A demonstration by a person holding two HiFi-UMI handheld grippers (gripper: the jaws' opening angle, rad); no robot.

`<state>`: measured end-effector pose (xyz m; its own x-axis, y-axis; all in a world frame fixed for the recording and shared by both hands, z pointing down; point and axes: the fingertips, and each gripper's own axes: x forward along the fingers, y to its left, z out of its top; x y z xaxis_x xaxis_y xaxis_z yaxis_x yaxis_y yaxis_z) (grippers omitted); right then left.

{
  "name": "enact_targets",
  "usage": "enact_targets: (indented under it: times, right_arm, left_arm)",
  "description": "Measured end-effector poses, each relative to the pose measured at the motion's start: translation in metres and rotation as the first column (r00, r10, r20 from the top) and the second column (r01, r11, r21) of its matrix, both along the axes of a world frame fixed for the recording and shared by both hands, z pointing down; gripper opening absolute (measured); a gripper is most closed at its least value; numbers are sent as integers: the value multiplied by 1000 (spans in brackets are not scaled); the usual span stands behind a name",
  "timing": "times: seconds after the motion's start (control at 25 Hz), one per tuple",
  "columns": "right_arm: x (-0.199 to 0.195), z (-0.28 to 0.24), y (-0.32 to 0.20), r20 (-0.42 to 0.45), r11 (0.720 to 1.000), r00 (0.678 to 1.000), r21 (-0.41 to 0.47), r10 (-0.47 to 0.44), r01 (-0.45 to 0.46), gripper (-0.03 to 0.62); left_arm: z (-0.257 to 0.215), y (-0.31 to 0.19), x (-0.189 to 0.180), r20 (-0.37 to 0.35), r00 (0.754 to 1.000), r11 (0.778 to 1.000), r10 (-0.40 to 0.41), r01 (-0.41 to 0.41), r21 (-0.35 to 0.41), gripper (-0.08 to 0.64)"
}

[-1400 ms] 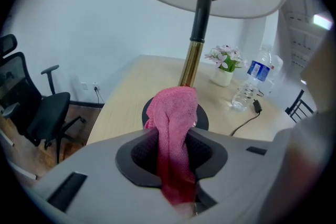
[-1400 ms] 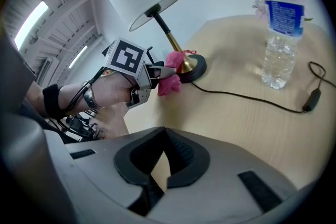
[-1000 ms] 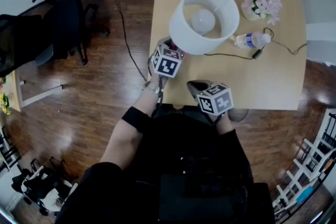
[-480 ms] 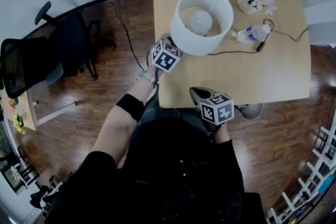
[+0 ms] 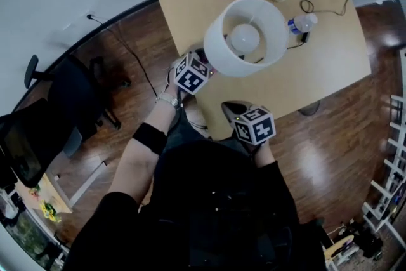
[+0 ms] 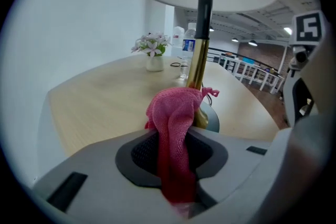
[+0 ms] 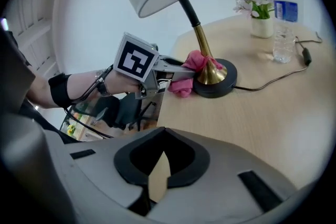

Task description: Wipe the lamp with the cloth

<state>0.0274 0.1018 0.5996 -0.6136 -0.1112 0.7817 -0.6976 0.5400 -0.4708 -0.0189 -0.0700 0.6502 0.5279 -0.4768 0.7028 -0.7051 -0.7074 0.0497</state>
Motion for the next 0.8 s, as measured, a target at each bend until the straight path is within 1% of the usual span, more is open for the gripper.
enact_targets:
  times: [0.08,0.16,0.28,0.36,0.44,0.52,0.6,0.64,0.72,0.76,0.8]
  right_arm:
    - [-18,0,-7,-12,995,995,-4,99,-99,5]
    - [-40,2,-10,-12,983,983,-11,184,-184,5]
    - [-67,2,-1,-27,967,968,-23,251,-252,5]
    - [-72,1,5,-43,957,956,-24,289,-290,5]
    - [-71,0,7,-47,942,942,-20,333,-334,5]
    - [-66,-2,5,-42,929,928,-8,369,-370,5]
    - [-61,-3,-2,-24,915,915,10,402,-402,5]
    - [-60,-5,-6,-10,909,909,21,416,-416,5]
    - [-61,-13,-15,27,902,903,51,428,-429,5]
    - [-64,-17,-19,48,900,903,66,428,-430,5]
    - [-67,-20,-22,66,900,902,76,426,-430,5]
  left_arm:
    - [1,-2,2,-12,996,996,86,-86,-11,115]
    - [2,-6,0,-11,986,986,167,-168,-19,115]
    - [3,-12,0,-10,961,960,278,-278,-22,115]
    - [4,-16,3,-11,943,943,332,-332,-24,115]
    - [5,-22,7,-9,929,929,369,-369,-28,115]
    - [6,-30,11,-15,921,920,390,-390,-48,115]
    - [7,-39,12,-13,918,915,396,-395,-82,115]
    - [7,-46,10,6,924,920,382,-380,-96,115]
    - [4,-59,-1,49,946,943,322,-315,-107,114]
    - [-1,-62,-5,50,952,950,302,-295,-104,112]
    - [-7,-63,-9,45,953,951,300,-295,-93,112]
